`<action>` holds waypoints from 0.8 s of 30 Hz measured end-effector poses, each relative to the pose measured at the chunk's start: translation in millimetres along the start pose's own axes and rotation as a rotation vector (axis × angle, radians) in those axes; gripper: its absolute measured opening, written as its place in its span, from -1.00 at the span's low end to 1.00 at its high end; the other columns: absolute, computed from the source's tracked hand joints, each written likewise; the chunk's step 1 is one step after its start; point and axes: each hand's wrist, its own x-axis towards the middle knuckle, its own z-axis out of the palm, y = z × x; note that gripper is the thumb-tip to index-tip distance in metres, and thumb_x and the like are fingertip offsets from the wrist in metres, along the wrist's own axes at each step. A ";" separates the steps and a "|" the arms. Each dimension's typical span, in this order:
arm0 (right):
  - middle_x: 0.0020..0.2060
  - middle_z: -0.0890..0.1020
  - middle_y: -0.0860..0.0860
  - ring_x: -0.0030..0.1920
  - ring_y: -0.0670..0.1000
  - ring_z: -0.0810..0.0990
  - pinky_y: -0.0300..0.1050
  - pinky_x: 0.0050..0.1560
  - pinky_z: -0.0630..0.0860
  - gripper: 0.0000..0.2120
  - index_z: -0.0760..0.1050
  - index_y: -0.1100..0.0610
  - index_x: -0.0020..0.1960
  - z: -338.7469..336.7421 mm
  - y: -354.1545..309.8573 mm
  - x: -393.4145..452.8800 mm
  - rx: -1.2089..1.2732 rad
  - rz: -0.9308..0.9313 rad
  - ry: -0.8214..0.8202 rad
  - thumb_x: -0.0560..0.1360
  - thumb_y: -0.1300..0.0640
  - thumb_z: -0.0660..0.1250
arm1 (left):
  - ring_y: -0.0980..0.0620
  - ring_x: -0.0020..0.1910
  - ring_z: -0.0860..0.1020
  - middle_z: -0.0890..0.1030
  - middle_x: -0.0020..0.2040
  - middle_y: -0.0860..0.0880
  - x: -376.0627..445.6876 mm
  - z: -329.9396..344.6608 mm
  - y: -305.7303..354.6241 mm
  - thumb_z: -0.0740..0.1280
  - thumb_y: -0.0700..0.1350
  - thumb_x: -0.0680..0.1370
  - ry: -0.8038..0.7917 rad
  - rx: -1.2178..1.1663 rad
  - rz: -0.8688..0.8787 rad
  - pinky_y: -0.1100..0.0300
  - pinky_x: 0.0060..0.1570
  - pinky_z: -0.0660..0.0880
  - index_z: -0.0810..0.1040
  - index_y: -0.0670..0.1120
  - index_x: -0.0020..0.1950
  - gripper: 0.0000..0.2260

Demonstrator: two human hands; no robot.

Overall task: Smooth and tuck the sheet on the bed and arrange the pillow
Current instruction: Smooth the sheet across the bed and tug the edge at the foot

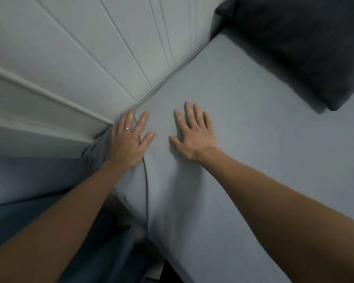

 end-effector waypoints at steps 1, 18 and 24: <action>0.61 -0.29 0.07 0.60 0.11 -0.34 0.15 0.56 -0.32 -0.25 -0.18 -0.06 0.64 6.4 -13.2 -0.9 -0.013 -0.048 -0.023 0.58 -0.29 0.04 | -0.20 0.43 0.33 0.29 0.51 -0.17 -10.1 0.9 -10.4 0.03 0.25 0.62 -0.003 -0.007 -0.033 -0.12 0.28 0.33 0.10 0.14 0.58 -0.46; 0.63 -0.02 0.11 0.62 0.11 -0.07 -0.01 0.57 -0.09 -0.29 0.03 0.15 0.62 40.7 -112.3 -30.1 -0.011 -0.224 0.000 0.59 -0.07 0.21 | -0.06 -0.03 0.58 0.64 0.02 -0.09 -110.7 -11.9 -80.3 0.34 0.11 0.50 0.190 -1.324 -1.322 0.15 -0.09 0.49 0.60 -0.13 0.12 -0.64; 0.62 0.10 0.07 0.61 0.08 0.03 -0.01 0.54 -0.03 -0.35 0.13 0.13 0.61 58.5 -165.2 -20.8 -0.066 -0.382 0.057 0.58 -0.05 0.19 | 0.02 -0.25 0.47 0.53 -0.30 -0.07 -109.2 15.6 -82.5 0.44 -0.15 0.50 0.311 -1.356 -1.130 0.10 -0.21 0.48 0.51 -0.06 -0.30 -0.80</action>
